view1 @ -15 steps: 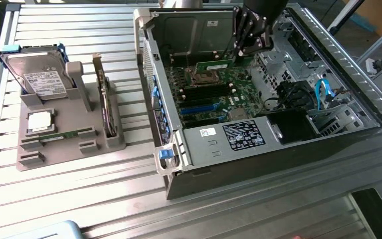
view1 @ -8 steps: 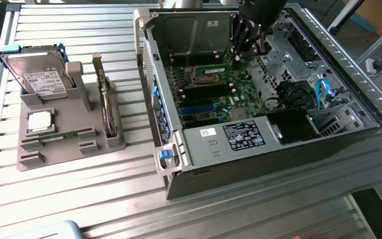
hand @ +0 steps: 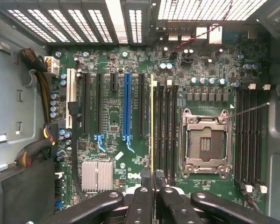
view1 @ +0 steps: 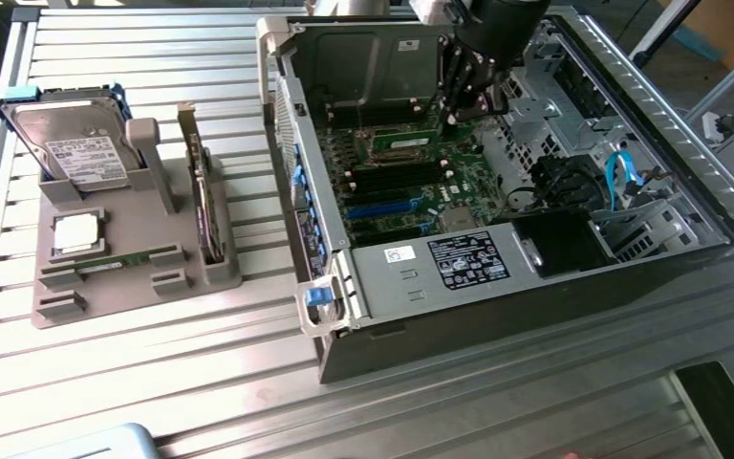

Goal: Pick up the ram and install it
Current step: 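Insert the ram into the slot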

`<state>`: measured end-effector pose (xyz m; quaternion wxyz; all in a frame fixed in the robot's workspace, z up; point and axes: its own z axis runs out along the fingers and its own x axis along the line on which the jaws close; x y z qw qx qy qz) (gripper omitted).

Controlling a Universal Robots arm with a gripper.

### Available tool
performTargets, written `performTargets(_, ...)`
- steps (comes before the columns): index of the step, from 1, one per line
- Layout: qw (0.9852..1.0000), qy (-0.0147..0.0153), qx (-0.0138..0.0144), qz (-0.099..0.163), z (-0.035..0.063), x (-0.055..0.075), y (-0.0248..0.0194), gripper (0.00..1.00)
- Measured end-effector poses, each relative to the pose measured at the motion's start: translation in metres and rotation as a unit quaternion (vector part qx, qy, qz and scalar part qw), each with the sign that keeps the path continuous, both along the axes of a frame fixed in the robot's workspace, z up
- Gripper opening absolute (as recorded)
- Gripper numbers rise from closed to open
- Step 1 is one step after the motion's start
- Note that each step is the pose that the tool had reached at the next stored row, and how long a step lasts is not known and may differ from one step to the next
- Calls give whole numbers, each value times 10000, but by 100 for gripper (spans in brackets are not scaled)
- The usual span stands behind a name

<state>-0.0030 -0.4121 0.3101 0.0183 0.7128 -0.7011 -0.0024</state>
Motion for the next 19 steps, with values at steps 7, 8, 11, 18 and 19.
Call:
performTargets(7, 10000, 0, 0, 0, -108, 7, 28, 12)
performTargets(8, 10000, 0, 0, 0, -117, 7, 30, 12)
performTargets(11, 10000, 0, 0, 0, -155, 8, 43, 12)
performTargets(18, 10000, 0, 0, 0, -294, 9, 84, 12)
performTargets(19, 10000, 0, -1, 0, -298, 8, 84, 12)
